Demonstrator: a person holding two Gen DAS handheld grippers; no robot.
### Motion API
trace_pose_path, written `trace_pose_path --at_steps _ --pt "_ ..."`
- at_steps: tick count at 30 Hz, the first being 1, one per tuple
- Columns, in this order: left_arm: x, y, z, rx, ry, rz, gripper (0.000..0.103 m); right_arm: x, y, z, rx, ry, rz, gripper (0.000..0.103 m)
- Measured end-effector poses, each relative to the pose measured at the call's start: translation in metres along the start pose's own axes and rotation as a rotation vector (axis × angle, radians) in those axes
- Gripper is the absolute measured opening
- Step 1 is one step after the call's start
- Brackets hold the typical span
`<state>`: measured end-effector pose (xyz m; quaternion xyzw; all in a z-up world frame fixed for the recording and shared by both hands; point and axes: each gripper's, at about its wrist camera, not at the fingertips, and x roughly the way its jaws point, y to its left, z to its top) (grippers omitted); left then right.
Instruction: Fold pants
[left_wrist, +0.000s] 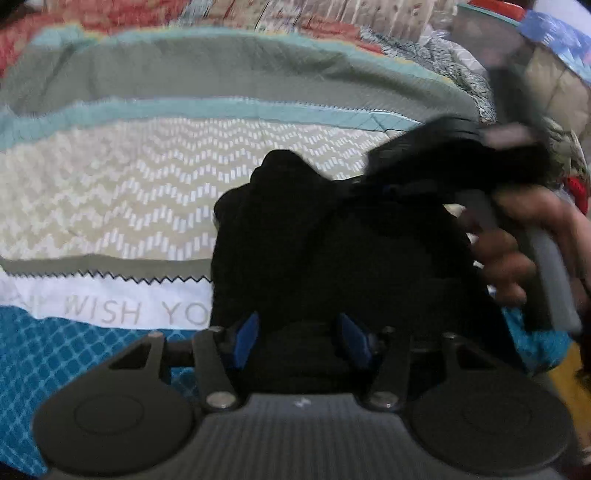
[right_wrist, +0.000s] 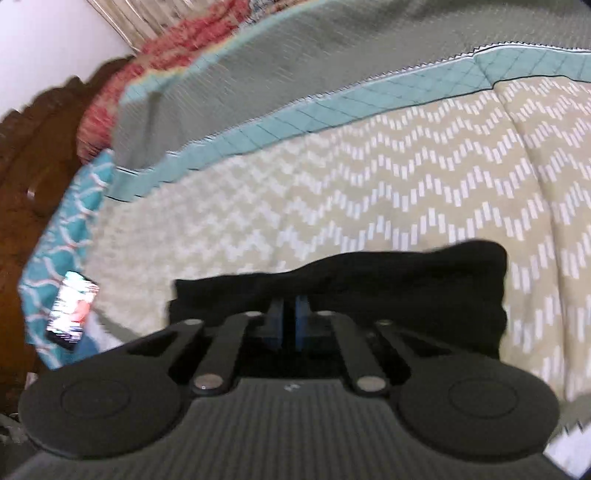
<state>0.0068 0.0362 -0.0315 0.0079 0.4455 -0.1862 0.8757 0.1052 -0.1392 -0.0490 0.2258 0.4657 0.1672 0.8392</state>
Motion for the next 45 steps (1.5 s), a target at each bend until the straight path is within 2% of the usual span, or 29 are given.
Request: trace_pose_path --at_steps 2,4,7,9,11,13,15,17,18,21,23,26,29,31,34,35,36,37,39,41,45 --pt "-0.002 -0.004 -0.001 0.015 -0.004 0.020 0.050 0.007 0.000 0.003 0.011 -0.002 -0.030 0.002" --pt "-0.002 -0.001 0.002 0.004 0.006 0.015 0.050 0.001 0.006 -0.002 -0.036 -0.013 -0.058 0.002" --pt "-0.007 0.001 0.005 -0.009 0.005 -0.004 0.051 -0.021 0.005 -0.010 -0.060 -0.059 -0.030 0.008" --pt "-0.017 0.003 0.005 -0.012 -0.002 -0.021 0.058 -0.041 -0.003 -0.012 -0.022 -0.111 0.012 0.019" --pt "-0.028 0.009 0.003 -0.016 -0.019 -0.026 0.065 -0.063 -0.012 -0.016 0.004 -0.170 0.050 0.046" --pt "-0.039 0.019 0.001 -0.036 -0.042 -0.022 0.072 -0.084 -0.023 -0.025 0.013 -0.231 0.054 0.061" --pt "-0.046 0.034 0.002 -0.081 -0.065 -0.020 0.086 -0.109 -0.036 -0.040 0.004 -0.273 0.056 0.068" --pt "-0.047 0.050 0.004 -0.148 -0.067 -0.031 0.092 -0.125 -0.052 -0.052 0.027 -0.280 0.060 0.079" --pt "-0.044 0.059 0.007 -0.193 -0.054 -0.046 0.096 -0.133 -0.063 -0.060 0.054 -0.277 0.066 0.080" --pt "-0.032 0.080 0.013 -0.319 -0.018 -0.158 0.103 -0.141 -0.092 -0.077 0.147 -0.259 0.085 0.082" --pt "-0.018 0.088 0.016 -0.372 0.001 -0.222 0.103 -0.135 -0.099 -0.083 0.199 -0.238 0.104 0.083" --pt "0.013 0.088 0.015 -0.418 0.070 -0.248 0.103 -0.128 -0.107 -0.089 0.272 -0.195 0.133 0.083" --pt "0.030 0.078 0.009 -0.418 0.118 -0.273 0.103 -0.117 -0.100 -0.086 0.268 -0.163 0.157 0.084" --pt "0.037 0.069 0.005 -0.381 0.137 -0.261 0.103 -0.108 -0.092 -0.084 0.240 -0.146 0.158 0.084" --pt "0.038 0.054 -0.004 -0.305 0.114 -0.237 0.102 -0.091 -0.080 -0.083 0.239 -0.106 0.178 0.084" --pt "0.037 0.049 -0.007 -0.289 0.101 -0.232 0.096 -0.087 -0.075 -0.084 0.230 -0.098 0.190 0.080" --pt "0.033 0.045 -0.009 -0.275 0.087 -0.231 0.078 -0.081 -0.066 -0.085 0.201 -0.069 0.202 0.072" --pt "0.029 0.042 -0.009 -0.264 0.078 -0.230 0.069 -0.078 -0.054 -0.085 0.160 -0.056 0.175 0.063" --pt "0.015 0.037 -0.004 -0.248 0.057 -0.226 0.044 -0.085 -0.028 -0.086 0.034 -0.090 0.096 0.053" --pt "-0.001 0.031 0.008 -0.226 0.011 -0.259 0.039 -0.101 -0.006 -0.081 -0.061 -0.153 0.088 0.044" --pt "-0.026 0.027 0.050 -0.202 -0.122 -0.303 0.039 -0.125 0.036 -0.056 -0.269 -0.332 0.013 0.040"
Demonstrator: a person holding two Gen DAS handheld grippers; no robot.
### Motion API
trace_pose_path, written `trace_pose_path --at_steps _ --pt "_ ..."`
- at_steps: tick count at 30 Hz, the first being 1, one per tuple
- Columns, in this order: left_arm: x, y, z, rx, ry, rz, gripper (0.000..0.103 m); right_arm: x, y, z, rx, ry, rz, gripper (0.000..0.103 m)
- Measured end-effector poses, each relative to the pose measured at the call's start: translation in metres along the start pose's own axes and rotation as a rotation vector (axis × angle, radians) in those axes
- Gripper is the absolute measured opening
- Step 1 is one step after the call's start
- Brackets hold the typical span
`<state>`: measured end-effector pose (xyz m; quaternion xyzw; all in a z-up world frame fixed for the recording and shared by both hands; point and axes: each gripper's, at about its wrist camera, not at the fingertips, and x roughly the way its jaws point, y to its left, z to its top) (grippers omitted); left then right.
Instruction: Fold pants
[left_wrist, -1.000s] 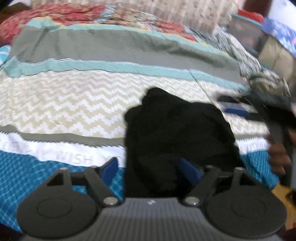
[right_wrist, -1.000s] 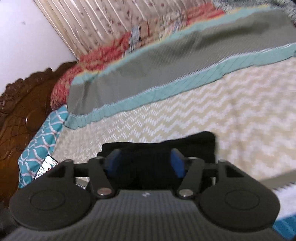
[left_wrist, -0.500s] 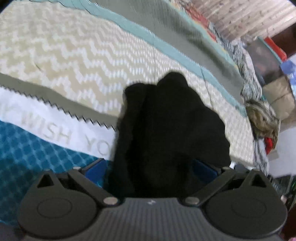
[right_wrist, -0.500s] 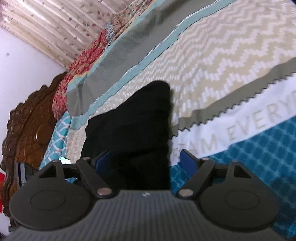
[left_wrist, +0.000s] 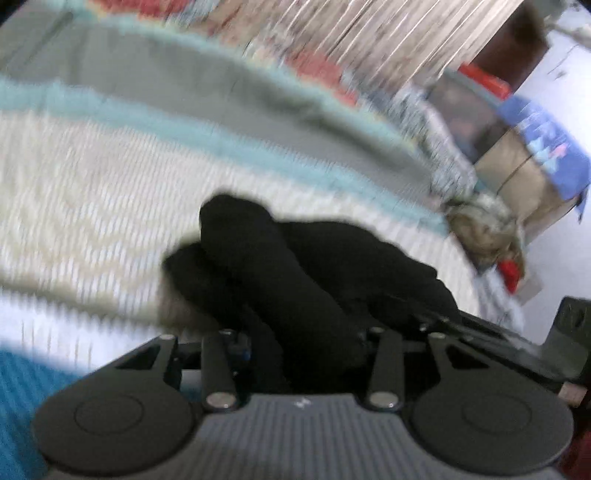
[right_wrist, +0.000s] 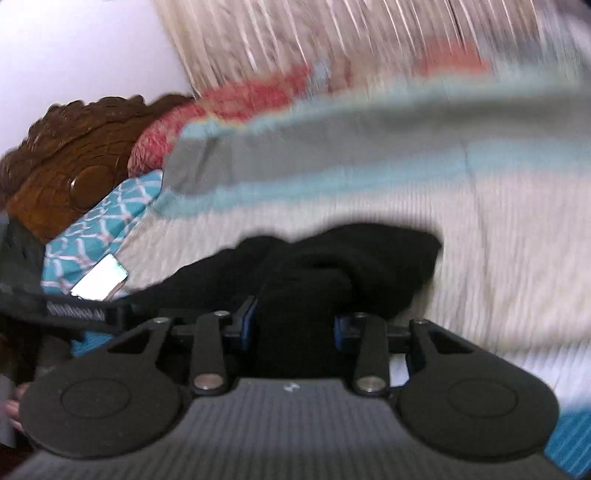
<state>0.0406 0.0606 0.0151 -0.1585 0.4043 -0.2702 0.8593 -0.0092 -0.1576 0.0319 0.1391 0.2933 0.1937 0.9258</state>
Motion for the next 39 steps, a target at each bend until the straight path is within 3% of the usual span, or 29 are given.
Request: trace_pose_path --at_steps 6,8,10,12,14,15,17,20,24,31,39 --pt "0.012 -0.016 0.068 0.115 -0.197 0.012 0.039 0.020 -0.020 0.067 -0.040 -0.198 -0.015 0.039" --pt "0.039 -0.015 0.085 0.141 -0.212 0.042 0.039 0.036 -0.034 0.079 -0.061 -0.229 -0.042 0.039" --pt "0.071 -0.008 0.096 0.133 -0.179 0.076 0.040 0.056 -0.051 0.088 -0.078 -0.236 -0.099 0.036" --pt "0.110 0.005 0.097 0.120 -0.120 0.117 0.041 0.084 -0.062 0.091 -0.104 -0.204 -0.167 0.036" --pt "0.147 0.022 0.091 0.080 -0.015 0.180 0.041 0.114 -0.081 0.084 -0.085 -0.111 -0.213 0.036" --pt "0.165 0.029 0.085 0.059 0.050 0.214 0.047 0.132 -0.094 0.076 -0.049 -0.035 -0.231 0.038" --pt "0.178 0.035 0.071 0.041 0.068 0.267 0.065 0.150 -0.115 0.057 0.012 0.061 -0.261 0.058" --pt "0.171 0.038 0.064 0.041 0.060 0.277 0.075 0.143 -0.141 0.041 0.160 0.067 -0.210 0.075" --pt "0.160 0.038 0.072 0.010 0.078 0.312 0.083 0.129 -0.159 0.043 0.321 0.070 -0.177 0.079" --pt "0.112 0.025 0.057 0.044 0.033 0.393 0.083 0.065 -0.130 0.030 0.330 -0.008 -0.182 0.080" --pt "0.059 0.010 0.007 0.086 0.051 0.460 0.086 0.034 -0.095 -0.002 0.362 0.058 -0.204 0.080"
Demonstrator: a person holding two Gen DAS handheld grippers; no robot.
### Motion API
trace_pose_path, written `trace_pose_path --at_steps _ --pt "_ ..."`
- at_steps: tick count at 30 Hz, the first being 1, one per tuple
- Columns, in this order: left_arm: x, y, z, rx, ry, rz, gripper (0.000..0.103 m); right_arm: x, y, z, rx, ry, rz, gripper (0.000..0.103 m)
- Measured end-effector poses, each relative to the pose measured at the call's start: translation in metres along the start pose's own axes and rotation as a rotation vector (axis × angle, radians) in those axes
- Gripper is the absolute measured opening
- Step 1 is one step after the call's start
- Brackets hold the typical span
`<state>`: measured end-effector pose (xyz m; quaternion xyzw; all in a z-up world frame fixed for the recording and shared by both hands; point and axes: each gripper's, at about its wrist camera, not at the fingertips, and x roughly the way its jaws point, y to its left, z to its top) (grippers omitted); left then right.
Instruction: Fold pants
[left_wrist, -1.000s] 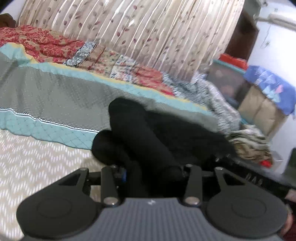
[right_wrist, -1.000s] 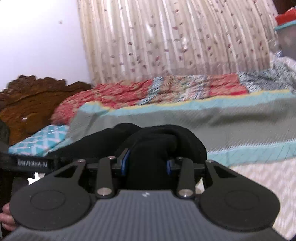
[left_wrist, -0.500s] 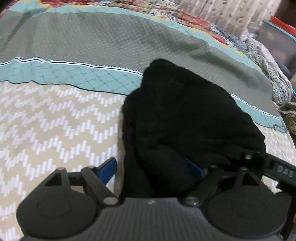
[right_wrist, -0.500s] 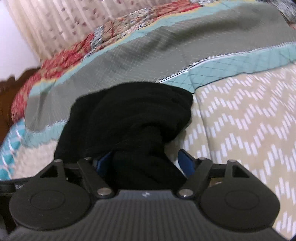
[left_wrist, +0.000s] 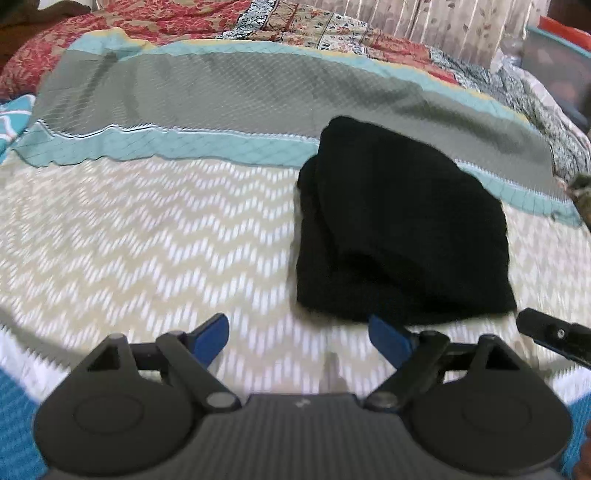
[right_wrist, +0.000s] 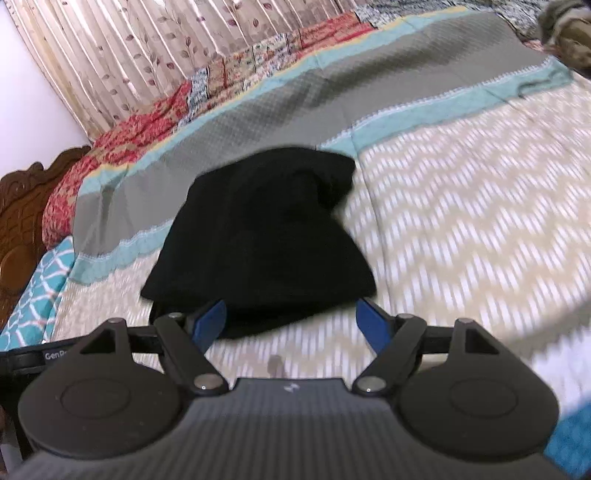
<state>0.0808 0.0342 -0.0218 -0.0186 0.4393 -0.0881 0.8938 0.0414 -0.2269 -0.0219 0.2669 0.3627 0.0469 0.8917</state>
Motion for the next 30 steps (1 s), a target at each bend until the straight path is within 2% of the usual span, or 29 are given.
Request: trace_pose_path --at_steps 6,9,13,30 --pt "-0.026 -0.009 -0.041 0.042 0.030 0.014 0.093 -0.015 0.003 -0.035 0.033 0.120 -0.031 0.080" --pt "-0.036 -0.014 -0.059 0.063 0.028 0.011 0.097 -0.025 0.004 -0.050 0.055 0.153 -0.033 0.080" --pt "-0.044 -0.020 -0.070 0.091 0.025 0.032 0.102 -0.034 0.012 -0.054 0.034 0.153 -0.036 0.080" --pt "-0.050 -0.021 -0.078 0.095 0.068 0.065 0.103 -0.039 0.018 -0.068 0.090 0.163 -0.040 0.080"
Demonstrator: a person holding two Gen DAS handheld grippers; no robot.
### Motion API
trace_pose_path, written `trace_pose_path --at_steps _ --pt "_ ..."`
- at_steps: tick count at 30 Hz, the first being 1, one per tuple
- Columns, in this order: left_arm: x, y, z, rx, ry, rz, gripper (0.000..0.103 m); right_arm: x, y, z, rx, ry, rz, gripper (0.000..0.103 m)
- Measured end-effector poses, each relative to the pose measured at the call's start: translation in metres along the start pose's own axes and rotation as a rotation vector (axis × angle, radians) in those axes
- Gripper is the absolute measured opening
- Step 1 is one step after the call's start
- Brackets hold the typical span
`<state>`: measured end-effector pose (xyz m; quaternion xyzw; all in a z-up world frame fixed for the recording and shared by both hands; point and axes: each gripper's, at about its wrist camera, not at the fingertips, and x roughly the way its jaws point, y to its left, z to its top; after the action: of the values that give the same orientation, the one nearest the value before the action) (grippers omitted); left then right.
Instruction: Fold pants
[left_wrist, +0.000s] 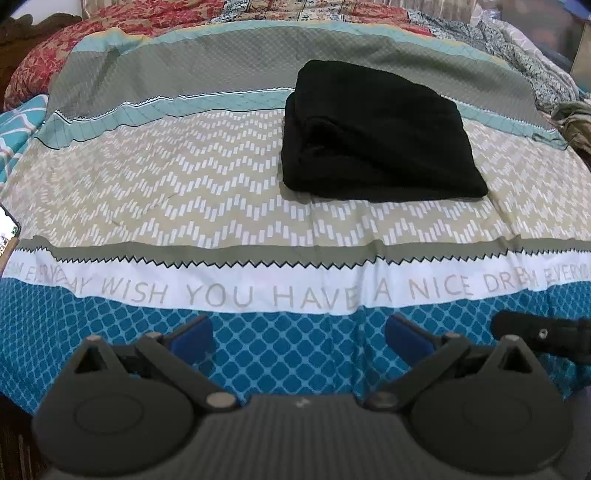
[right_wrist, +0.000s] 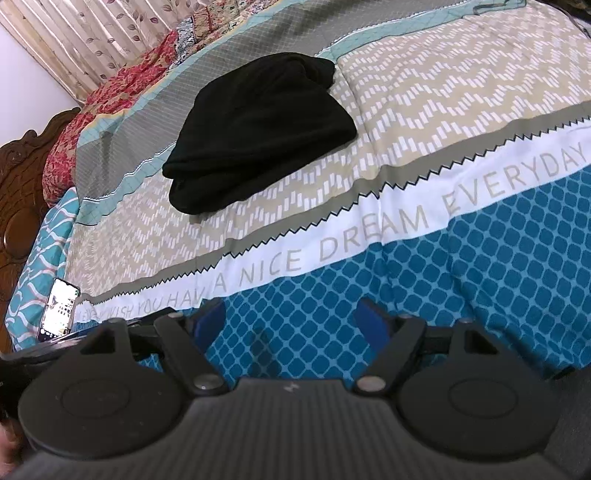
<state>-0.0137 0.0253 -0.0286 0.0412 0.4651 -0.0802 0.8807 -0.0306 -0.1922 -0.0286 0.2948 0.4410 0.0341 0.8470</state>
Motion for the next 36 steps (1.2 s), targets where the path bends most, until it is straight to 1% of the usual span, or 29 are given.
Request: trace_pose_path --at_steps 7,17,22,27,31,36 --pt "-0.004 -0.005 0.001 0.056 -0.036 0.063 0.103 -0.002 0.002 -0.001 0.010 -0.011 -0.002 0.080" --pt "-0.014 -0.009 0.005 0.074 -0.109 0.146 0.103 -0.004 0.002 -0.002 0.025 -0.028 0.000 0.080" --pt "-0.017 -0.007 0.007 0.056 -0.128 0.185 0.103 -0.004 0.003 -0.003 0.030 -0.032 0.000 0.080" --pt "-0.019 -0.003 0.008 0.036 -0.128 0.204 0.103 -0.004 0.005 -0.004 0.037 -0.035 -0.003 0.080" --pt "-0.018 -0.005 0.006 0.055 -0.126 0.230 0.103 -0.004 0.004 -0.004 0.036 -0.034 -0.002 0.080" --pt "-0.019 -0.005 0.006 0.052 -0.112 0.201 0.103 -0.004 0.004 -0.004 0.038 -0.034 -0.004 0.080"
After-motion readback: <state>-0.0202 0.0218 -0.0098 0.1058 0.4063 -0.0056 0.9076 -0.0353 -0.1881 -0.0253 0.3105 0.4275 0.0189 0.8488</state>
